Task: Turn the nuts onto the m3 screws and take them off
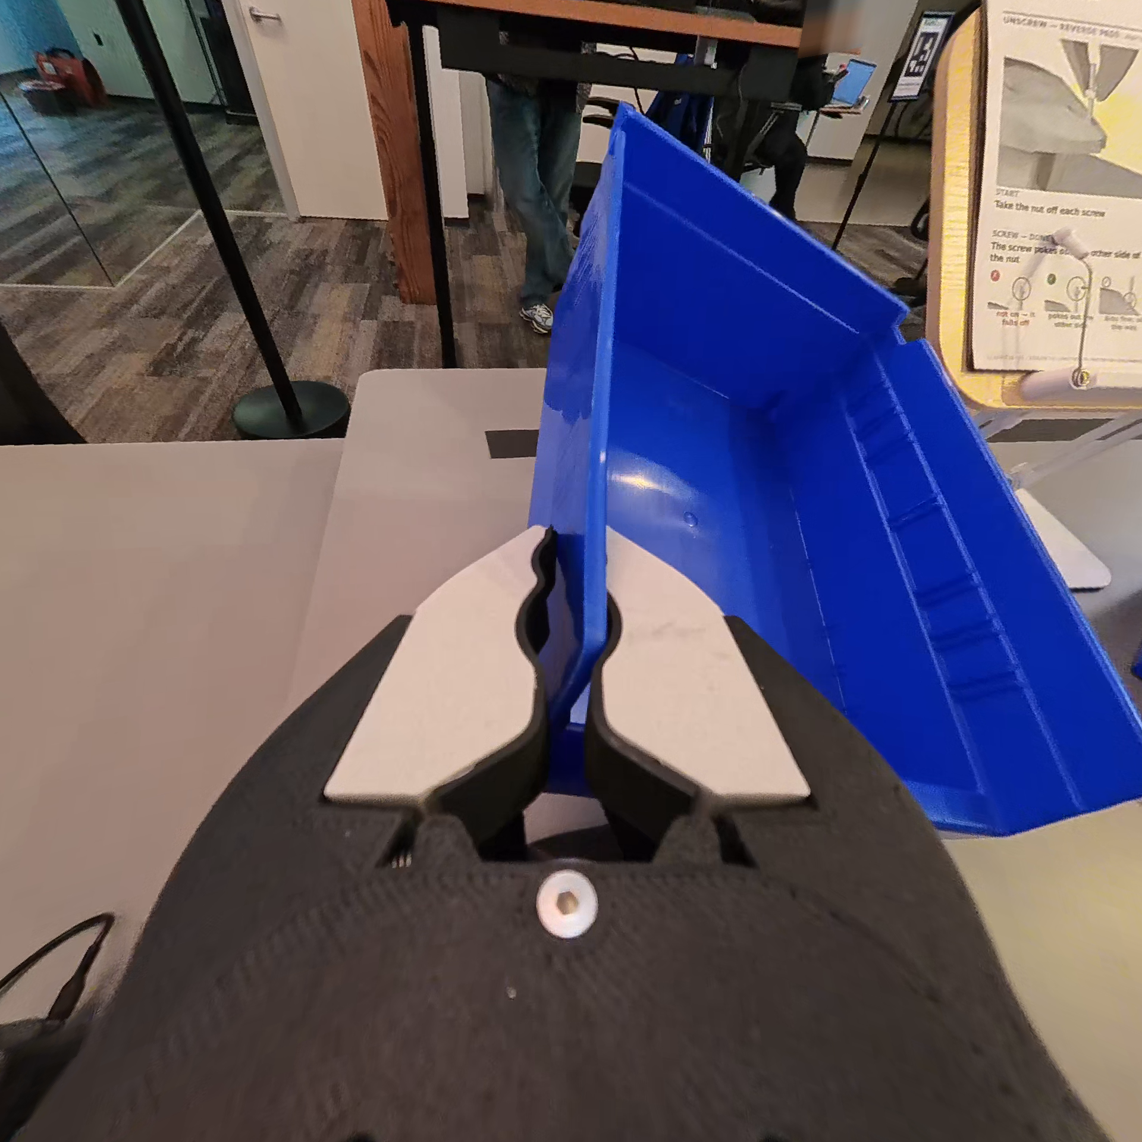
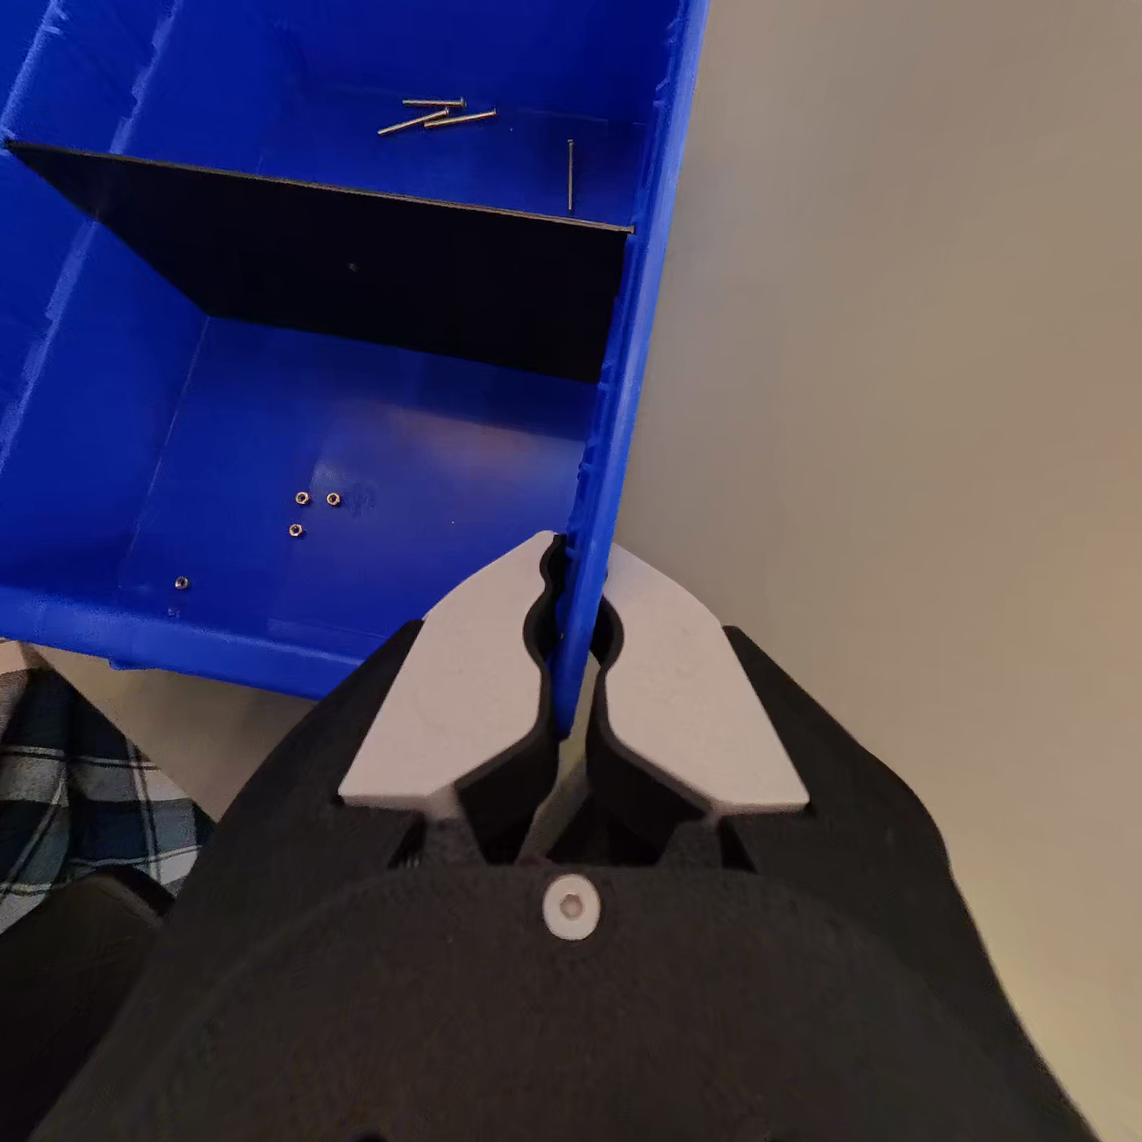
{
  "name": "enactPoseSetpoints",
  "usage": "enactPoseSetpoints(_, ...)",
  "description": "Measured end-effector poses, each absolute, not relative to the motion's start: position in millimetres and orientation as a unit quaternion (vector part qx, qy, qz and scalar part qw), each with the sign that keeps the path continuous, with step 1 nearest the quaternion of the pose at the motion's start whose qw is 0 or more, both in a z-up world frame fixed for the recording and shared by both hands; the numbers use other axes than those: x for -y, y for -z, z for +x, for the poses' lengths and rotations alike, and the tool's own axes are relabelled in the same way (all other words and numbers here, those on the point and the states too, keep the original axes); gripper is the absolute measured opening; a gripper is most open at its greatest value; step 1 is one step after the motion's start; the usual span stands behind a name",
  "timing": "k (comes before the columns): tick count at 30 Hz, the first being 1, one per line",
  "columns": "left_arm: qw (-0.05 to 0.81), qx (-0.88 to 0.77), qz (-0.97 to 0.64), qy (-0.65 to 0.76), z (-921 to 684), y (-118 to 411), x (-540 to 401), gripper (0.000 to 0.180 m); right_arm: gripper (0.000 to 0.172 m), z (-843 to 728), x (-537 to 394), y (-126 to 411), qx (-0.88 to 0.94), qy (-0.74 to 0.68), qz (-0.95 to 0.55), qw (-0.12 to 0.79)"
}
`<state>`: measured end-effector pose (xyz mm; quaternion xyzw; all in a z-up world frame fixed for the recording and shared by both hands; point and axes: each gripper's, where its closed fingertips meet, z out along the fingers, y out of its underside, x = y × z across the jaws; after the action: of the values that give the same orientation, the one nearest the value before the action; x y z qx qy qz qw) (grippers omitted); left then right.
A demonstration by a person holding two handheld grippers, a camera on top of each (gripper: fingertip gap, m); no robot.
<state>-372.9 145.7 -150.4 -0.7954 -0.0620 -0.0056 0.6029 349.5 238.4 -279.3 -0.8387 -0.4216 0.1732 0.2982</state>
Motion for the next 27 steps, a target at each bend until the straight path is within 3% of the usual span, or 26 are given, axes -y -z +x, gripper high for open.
enactPoseSetpoints(19, 0.62, 0.099, -0.778, -0.015, -398.9, 145.9, -66.5, 0.007, 0.006, 181.5, -203.6, 286.0, 0.54, -0.257, -0.754, 0.273)
enactPoseSetpoints(25, 0.624, 0.108, -0.773, -0.024, -406.1, 143.6, -48.2, 0.007, 0.054, 188.1, -208.1, 250.5, 0.61, -0.246, -0.666, 0.35)
enactPoseSetpoints(27, 0.626, 0.11, -0.771, -0.026, -406.3, 141.9, -43.1, 0.007, 0.053, 197.3, -195.6, 228.0, 0.661, -0.237, -0.592, 0.396)
